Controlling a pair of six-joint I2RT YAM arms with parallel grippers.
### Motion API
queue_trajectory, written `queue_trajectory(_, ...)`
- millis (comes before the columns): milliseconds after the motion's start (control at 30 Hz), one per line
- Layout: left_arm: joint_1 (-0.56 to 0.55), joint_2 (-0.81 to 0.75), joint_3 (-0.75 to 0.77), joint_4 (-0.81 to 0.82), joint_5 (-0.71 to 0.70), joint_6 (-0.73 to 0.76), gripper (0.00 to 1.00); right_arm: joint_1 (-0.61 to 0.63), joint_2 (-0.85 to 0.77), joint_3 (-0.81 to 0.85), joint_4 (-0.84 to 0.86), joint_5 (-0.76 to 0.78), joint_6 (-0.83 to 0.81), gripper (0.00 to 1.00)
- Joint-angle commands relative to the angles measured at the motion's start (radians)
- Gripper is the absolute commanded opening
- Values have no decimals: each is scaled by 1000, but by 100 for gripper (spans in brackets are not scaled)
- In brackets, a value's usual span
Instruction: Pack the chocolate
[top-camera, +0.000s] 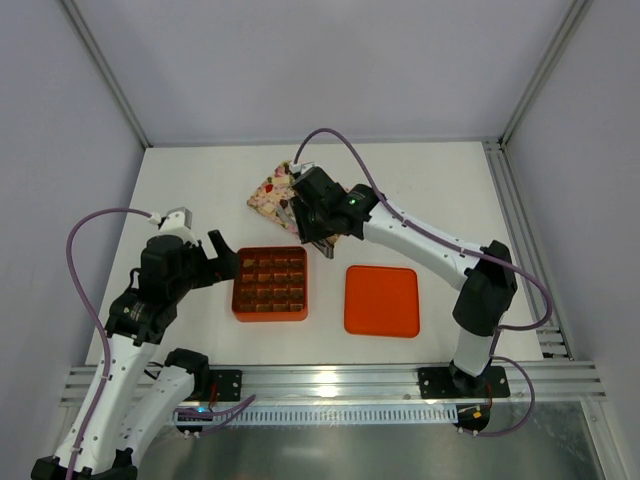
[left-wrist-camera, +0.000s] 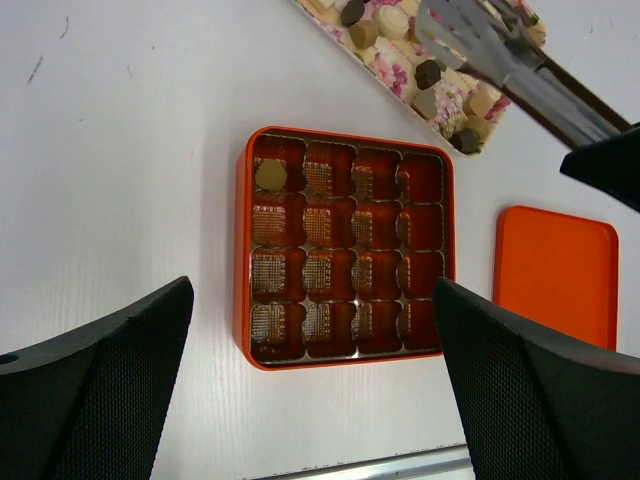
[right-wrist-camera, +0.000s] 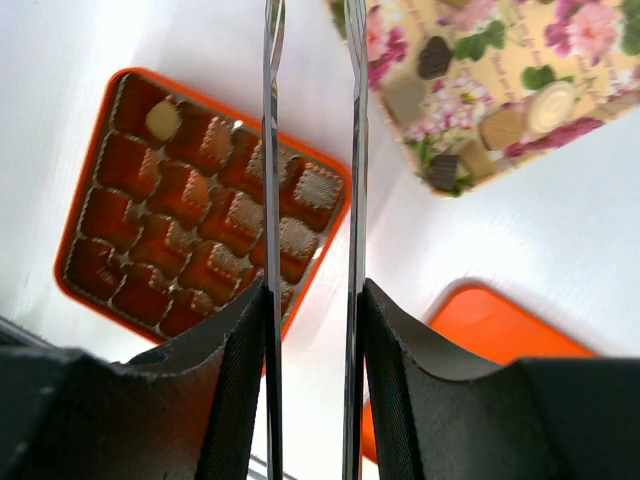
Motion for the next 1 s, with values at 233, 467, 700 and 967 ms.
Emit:
queue_trajectory(233,4,6,5,30,-13,7,100,-154,-14,-19,17,34,-62,42)
queue_trajectory(467,4,10,4,30,-10,7,100,-215,75,38,13,25,-87,42)
queue_trajectory(700,4,13,5,30,-13,6,100,-238,197,171,-24,13,-90,43)
queue_trajectory(967,4,18,5,30,-13,6,100,-252,282,263,-46,8,-79,42)
